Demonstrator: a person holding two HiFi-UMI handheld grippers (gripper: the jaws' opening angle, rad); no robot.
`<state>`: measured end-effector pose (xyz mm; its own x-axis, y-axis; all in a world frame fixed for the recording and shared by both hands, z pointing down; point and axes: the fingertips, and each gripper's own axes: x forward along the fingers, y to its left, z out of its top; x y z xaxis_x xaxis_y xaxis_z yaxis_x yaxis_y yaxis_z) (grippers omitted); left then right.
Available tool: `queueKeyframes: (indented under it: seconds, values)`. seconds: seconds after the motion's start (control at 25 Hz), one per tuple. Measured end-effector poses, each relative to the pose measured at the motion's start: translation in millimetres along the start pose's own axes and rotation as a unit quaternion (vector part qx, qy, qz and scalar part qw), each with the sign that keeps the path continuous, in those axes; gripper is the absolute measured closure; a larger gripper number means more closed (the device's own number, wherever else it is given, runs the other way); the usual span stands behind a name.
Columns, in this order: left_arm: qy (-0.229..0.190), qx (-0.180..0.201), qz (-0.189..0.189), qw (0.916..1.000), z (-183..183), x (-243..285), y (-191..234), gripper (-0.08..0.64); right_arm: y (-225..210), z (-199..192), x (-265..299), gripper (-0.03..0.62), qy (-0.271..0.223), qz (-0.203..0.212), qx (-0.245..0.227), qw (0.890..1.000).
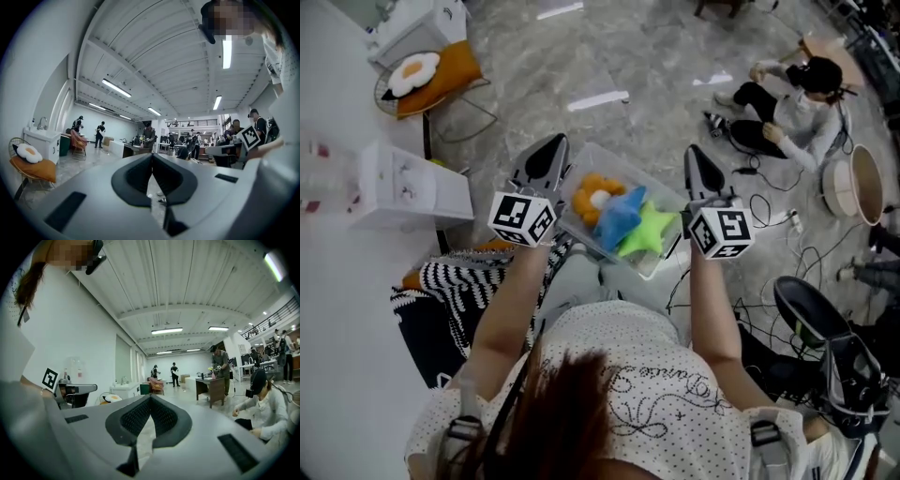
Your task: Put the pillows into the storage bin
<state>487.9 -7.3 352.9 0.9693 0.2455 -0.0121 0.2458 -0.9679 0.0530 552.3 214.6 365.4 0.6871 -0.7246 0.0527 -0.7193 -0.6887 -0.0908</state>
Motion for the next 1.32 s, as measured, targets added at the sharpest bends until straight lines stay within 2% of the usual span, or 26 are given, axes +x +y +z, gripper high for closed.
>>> queueKeyframes:
  seconds: [0.24,0.56,1.32]
  values:
    - [-0.01,-0.002,-0.001,1.0,6,0,-13,0.555,2,1,-4,0.581,-0.004,0.012,-0.007,1.0]
    - [-0.016,-0.002,0.001,0.9999,12,-8,-9,0.555,18,-3,2,0.581,0.002,0.023,-0.011,1.0]
    - [-0.02,-0.003,0.027,0.9994,17,-27,16,0.555,42,1,28,0.581,0.006,0.052,-0.019,0.998]
